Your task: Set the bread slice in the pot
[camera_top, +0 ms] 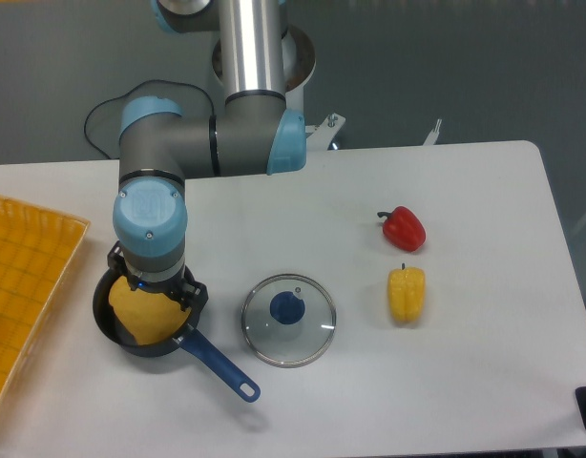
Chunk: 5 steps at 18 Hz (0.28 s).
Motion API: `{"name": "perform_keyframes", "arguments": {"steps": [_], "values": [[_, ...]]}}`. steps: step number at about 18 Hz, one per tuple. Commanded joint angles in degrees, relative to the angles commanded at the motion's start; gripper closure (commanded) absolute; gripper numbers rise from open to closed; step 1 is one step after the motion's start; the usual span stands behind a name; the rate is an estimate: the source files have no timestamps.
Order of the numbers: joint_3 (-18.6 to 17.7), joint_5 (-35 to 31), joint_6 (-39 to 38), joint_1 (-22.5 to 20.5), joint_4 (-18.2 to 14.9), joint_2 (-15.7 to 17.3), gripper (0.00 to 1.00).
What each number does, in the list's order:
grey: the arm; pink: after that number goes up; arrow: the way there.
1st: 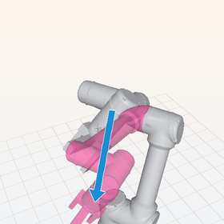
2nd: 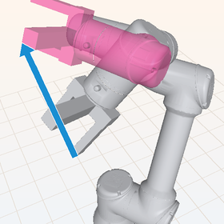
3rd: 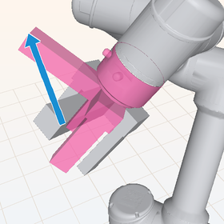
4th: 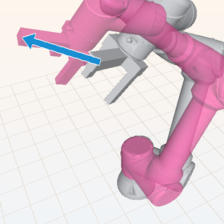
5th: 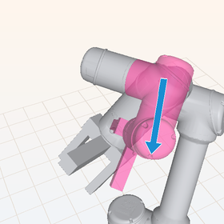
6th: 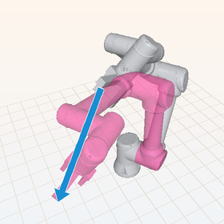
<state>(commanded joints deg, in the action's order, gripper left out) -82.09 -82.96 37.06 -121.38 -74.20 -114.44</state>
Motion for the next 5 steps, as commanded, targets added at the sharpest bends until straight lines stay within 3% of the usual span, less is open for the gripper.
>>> {"name": "perform_keyframes", "arguments": {"steps": [5], "values": [[-0.7,-5.19,6.61,0.26,0.81,0.18,0.0]]}}
